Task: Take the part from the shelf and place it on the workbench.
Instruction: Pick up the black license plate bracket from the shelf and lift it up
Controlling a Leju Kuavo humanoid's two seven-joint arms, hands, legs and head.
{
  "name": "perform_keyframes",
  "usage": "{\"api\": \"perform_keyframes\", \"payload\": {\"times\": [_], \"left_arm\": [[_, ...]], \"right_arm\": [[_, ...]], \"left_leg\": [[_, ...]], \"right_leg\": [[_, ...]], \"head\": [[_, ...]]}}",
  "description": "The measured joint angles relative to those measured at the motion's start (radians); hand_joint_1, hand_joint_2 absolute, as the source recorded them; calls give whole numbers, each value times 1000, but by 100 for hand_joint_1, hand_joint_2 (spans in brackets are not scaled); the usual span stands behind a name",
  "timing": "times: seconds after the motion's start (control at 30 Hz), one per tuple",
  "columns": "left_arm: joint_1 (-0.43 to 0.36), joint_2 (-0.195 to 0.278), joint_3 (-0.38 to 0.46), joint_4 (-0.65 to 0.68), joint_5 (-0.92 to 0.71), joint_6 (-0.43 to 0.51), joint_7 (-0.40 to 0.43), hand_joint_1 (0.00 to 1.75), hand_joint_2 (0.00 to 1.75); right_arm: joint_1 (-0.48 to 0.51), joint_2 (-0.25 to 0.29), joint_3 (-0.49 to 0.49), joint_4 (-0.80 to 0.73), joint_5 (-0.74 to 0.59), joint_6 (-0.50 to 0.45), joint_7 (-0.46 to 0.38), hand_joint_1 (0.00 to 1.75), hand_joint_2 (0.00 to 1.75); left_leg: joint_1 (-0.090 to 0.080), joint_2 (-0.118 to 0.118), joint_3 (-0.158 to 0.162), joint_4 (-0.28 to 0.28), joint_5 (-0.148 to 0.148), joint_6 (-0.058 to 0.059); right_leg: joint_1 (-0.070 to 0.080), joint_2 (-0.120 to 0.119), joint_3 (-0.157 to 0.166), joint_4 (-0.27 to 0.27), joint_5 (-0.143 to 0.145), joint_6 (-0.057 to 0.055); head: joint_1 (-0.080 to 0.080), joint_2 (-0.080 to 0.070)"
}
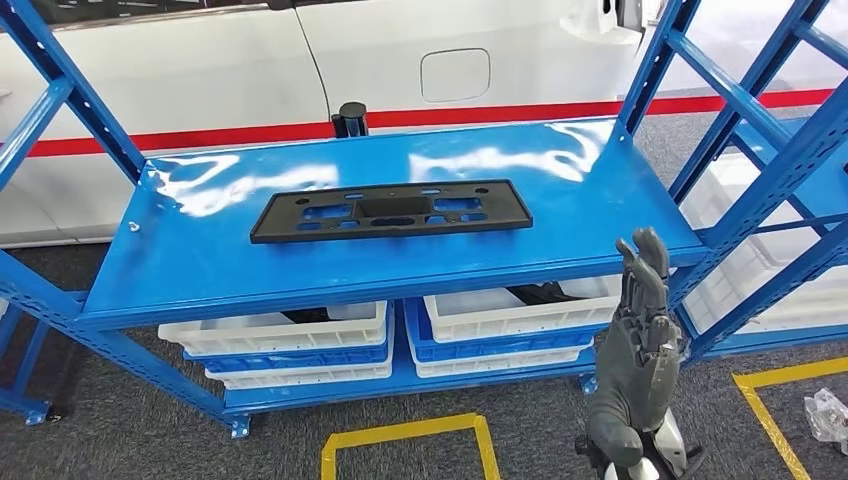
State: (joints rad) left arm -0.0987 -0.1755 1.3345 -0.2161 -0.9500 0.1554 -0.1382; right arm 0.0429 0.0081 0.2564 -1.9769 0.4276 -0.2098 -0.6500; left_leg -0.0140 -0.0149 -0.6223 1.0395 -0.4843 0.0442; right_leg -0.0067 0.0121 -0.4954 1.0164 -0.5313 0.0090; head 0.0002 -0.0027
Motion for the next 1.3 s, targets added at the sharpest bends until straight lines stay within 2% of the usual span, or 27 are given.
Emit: {"api": "perform_keyframes", "payload": {"times": [0.03,0.1,0.13,0.2,0.27,0.3,0.33,0.37,0.4,0.43,0.47,0.5,0.57,0.63,0.67,0.77,0.8,0.83,0.87,0.93,0.97,1.03,1.07,1.13,1.2,1.27,1.3], "left_arm": [[0,0,0,0,2,0,-1,0,0],[2,-3,1,0,4,0,-2,0,0],[2,-4,1,0,5,0,-3,0,0],[2,-5,1,0,6,-1,-5,0,0],[3,-7,1,1,4,-4,-7,0,0],[4,-9,1,1,2,-6,-9,0,0],[6,-10,1,1,-1,-7,-10,0,0],[7,-10,1,1,-3,-9,-12,0,0],[8,-10,1,1,-5,-10,-13,0,0],[9,-10,1,1,-6,-11,-14,0,0],[9,-10,1,1,-8,-12,-15,0,0],[9,-10,0,1,-10,-14,-16,0,0],[9,-10,0,1,-13,-18,-18,0,0],[9,-11,0,1,-14,-20,-18,0,0],[9,-11,0,1,-14,-21,-18,0,0],[9,-11,-1,1,-14,-22,-20,0,0],[10,-11,-1,1,-14,-22,-21,0,0],[10,-11,0,1,-14,-22,-23,0,0],[10,-11,0,1,-14,-22,-25,0,0],[11,-10,0,1,-14,-21,-31,0,0],[11,-10,-1,1,-14,-20,-34,0,0],[12,-10,-1,1,-14,-17,-38,0,0],[12,-10,-1,1,-14,-15,-40,0,0],[12,-12,-1,1,-14,-11,-42,0,0],[10,-13,-1,1,-15,-9,-44,0,0],[9,-13,-1,1,-17,-9,-44,0,0],[9,-13,-1,1,-18,-9,-44,0,0]], "right_arm": [[1,3,-2,1,-3,-1,4,0,0],[2,7,-7,1,-5,-3,9,0,0],[1,7,-9,2,-5,-4,11,0,0],[1,8,-12,3,-5,-7,13,0,87],[4,8,-16,5,-1,-12,17,0,175],[7,7,-18,6,2,-15,19,0,175],[10,7,-20,7,6,-20,20,0,175],[13,7,-22,7,9,-24,21,0,175],[16,7,-24,7,12,-28,21,0,175],[20,7,-26,7,15,-32,21,0,175],[22,6,-30,8,19,-36,21,0,175],[26,6,-33,8,24,-41,22,0,175],[31,6,-36,8,34,-51,22,0,175],[35,6,-38,7,40,-55,21,0,175],[36,6,-38,7,42,-56,21,0,175],[40,7,-39,7,47,-65,21,0,44],[41,7,-40,7,51,-70,20,0,0],[42,6,-40,7,57,-76,20,0,0],[42,6,-41,7,66,-84,20,0,0],[42,6,-43,8,104,-114,25,0,0],[42,6,-43,10,135,-135,31,0,0],[42,5,-44,17,209,-180,48,0,0],[42,4,-44,20,239,-196,54,0,0],[41,2,-44,23,269,-215,62,0,0],[41,-2,-44,25,281,-227,67,0,0],[42,-8,-44,30,302,-238,74,0,0],[43,-11,-44,33,314,-242,78,0,0]], "left_leg": [[-4,-4,7,-4,-19,5],[-1,-4,38,-28,-2,18],[2,-1,55,-36,10,24],[7,5,76,-43,22,30],[9,6,83,-42,12,28],[11,5,87,-42,6,25],[13,4,93,-42,0,21],[16,2,100,-41,-7,16],[19,1,109,-41,-15,11],[21,0,119,-41,-23,4],[22,-1,127,-42,-31,-4],[22,0,132,-44,-37,-12],[21,4,139,-37,-40,-26],[23,8,127,3,-44,-35],[25,10,104,43,-55,-39],[25,11,-19,214,-123,-50],[25,12,-56,247,-137,-51],[25,12,-77,248,-132,-50],[25,12,-81,219,-104,-48],[23,12,-56,97,-3,-38],[21,11,-44,47,26,-32],[16,8,-31,5,44,-22],[15,6,-27,7,40,-19],[18,7,-13,-4,57,-10],[22,9,-2,-14,58,0],[19,9,1,-15,52,8],[17,7,3,-15,48,10]], "right_leg": [[1,3,7,5,5,11],[2,2,17,22,10,28],[2,1,10,43,4,33],[1,-1,-34,128,-34,34],[-5,-1,-112,231,-78,35],[-9,-2,-140,250,-86,41],[-12,-3,-150,235,-76,53],[-15,-4,-142,185,-46,69],[-19,-7,-123,116,-1,84],[-20,-11,-106,58,33,90],[-18,-17,-94,18,56,83],[-15,-21,-87,0,67,69],[-11,-21,-79,-2,64,34],[-17,-16,-62,-6,60,14],[-19,-15,-51,-8,55,6],[-19,-14,-35,-9,41,-7],[-19,-14,-30,-9,36,-8],[-19,-13,-23,-9,30,-8],[-19,-11,-14,-9,23,-6],[-18,-10,6,-8,8,0],[-15,-9,13,-7,-1,4],[-9,-6,16,-5,-17,17],[-6,-5,17,-7,-24,23],[-4,-6,20,4,-38,35],[-4,-7,-16,79,-71,36],[-5,-7,-102,214,-115,33],[-5,-7,-141,264,-124,35]], "head": [[-1,0],[-3,0],[-1,0],[4,0],[5,0],[5,0],[5,0],[5,0],[5,0],[6,0],[7,0],[6,0],[4,0],[1,0],[0,0],[-2,0],[-2,0],[-2,0],[-2,0],[-3,0],[-4,0],[-5,0],[-5,0],[-4,0],[-3,0],[-3,0],[-3,0]]}}
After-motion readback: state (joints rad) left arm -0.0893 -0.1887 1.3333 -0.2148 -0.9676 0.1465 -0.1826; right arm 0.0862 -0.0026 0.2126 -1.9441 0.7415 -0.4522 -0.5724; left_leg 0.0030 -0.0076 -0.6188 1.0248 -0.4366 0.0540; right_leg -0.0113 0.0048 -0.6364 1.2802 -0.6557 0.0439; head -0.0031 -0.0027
